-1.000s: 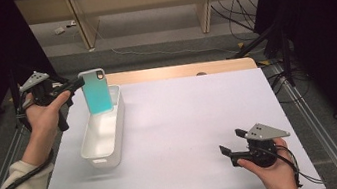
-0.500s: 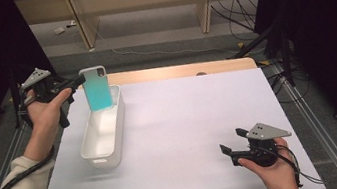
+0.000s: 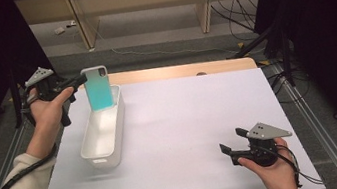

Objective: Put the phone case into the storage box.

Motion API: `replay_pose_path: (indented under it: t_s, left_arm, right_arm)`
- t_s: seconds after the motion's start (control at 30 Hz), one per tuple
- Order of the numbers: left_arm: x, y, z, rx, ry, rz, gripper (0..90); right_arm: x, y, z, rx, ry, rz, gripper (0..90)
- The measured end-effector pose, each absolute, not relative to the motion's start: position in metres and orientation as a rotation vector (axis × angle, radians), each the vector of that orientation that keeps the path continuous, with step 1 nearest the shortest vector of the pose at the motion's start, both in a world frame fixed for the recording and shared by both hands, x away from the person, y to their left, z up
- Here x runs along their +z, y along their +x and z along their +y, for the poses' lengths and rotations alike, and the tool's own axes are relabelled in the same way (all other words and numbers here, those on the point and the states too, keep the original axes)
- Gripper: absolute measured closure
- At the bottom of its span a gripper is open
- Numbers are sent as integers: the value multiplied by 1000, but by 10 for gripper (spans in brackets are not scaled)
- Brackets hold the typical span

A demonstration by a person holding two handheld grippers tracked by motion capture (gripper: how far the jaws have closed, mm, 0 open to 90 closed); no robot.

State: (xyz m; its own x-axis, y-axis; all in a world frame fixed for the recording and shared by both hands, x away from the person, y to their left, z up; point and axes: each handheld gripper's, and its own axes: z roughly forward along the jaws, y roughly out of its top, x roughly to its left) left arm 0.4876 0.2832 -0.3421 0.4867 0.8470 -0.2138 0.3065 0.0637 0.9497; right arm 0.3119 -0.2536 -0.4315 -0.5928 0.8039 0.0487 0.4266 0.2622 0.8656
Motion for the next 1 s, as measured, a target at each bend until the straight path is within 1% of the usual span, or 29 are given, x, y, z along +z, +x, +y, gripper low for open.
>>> replay_pose_path:
  t_s: [0.17, 0.57, 1.0]
  left_arm:
    - [-343, 490, 282, 544, 1504, 1049, 830]
    - [-350, 495, 282, 540, 1510, 1073, 829]
    - [-357, 502, 283, 540, 1511, 1091, 829]
  right_arm:
    - [-432, 314, -253, 1348, 1145, 2114, 224]
    - [-432, 311, -253, 1313, 1161, 2139, 222]
    - [-434, 313, -254, 1355, 1147, 2114, 222]
